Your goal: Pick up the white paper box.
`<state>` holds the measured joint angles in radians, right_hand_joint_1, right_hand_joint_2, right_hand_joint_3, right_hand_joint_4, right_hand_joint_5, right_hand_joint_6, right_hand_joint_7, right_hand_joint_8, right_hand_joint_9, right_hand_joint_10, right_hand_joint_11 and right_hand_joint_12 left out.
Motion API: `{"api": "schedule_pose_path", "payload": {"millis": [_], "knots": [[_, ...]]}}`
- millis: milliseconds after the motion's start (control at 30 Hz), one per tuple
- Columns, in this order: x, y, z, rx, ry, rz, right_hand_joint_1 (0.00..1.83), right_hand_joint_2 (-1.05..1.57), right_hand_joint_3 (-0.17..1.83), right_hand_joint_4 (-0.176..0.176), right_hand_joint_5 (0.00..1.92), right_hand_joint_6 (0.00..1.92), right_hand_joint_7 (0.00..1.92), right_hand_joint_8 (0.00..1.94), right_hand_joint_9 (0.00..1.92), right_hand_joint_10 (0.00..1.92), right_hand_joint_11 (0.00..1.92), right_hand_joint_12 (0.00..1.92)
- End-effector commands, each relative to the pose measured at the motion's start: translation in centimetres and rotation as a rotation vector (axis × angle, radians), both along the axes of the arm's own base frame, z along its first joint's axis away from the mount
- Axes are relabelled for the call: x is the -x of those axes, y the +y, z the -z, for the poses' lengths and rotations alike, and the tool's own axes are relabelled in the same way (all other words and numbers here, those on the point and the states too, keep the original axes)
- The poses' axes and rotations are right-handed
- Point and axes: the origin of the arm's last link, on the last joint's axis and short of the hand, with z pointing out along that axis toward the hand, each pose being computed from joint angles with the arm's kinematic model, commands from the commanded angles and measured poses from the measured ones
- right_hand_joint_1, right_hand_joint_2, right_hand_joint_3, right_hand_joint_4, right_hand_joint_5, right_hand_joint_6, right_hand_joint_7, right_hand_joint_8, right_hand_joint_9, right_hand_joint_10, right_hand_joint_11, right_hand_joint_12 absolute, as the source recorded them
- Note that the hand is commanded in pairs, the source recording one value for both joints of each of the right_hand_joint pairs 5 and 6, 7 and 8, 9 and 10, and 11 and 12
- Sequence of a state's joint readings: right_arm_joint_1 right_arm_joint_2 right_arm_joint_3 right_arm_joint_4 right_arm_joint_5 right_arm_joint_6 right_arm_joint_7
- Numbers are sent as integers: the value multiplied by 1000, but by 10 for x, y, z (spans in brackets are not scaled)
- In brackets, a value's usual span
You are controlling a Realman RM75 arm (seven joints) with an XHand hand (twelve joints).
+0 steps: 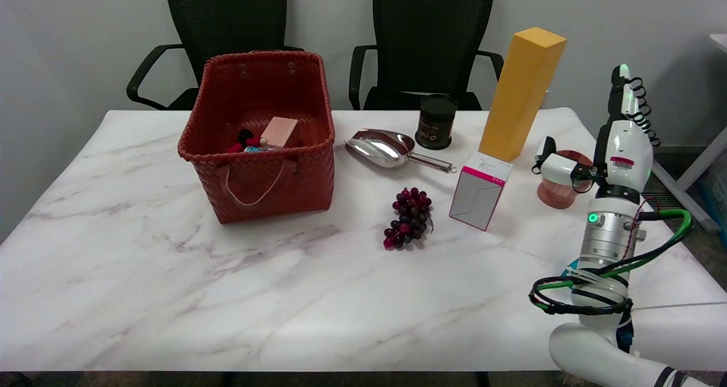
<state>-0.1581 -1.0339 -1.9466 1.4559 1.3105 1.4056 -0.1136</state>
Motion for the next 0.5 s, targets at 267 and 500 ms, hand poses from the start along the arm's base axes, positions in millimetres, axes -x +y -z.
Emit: {"api": "schedule_pose_path", "payload": {"millis": [267, 500], "knots": [[-3, 1, 5, -57, -50, -62, 1200, 433, 1155, 0, 82, 82, 180, 180, 244, 244, 241, 241], [-6, 1, 9, -73, -58, -73, 1200, 436, 1155, 0, 82, 82, 182, 182, 246, 246, 242, 242]]}}
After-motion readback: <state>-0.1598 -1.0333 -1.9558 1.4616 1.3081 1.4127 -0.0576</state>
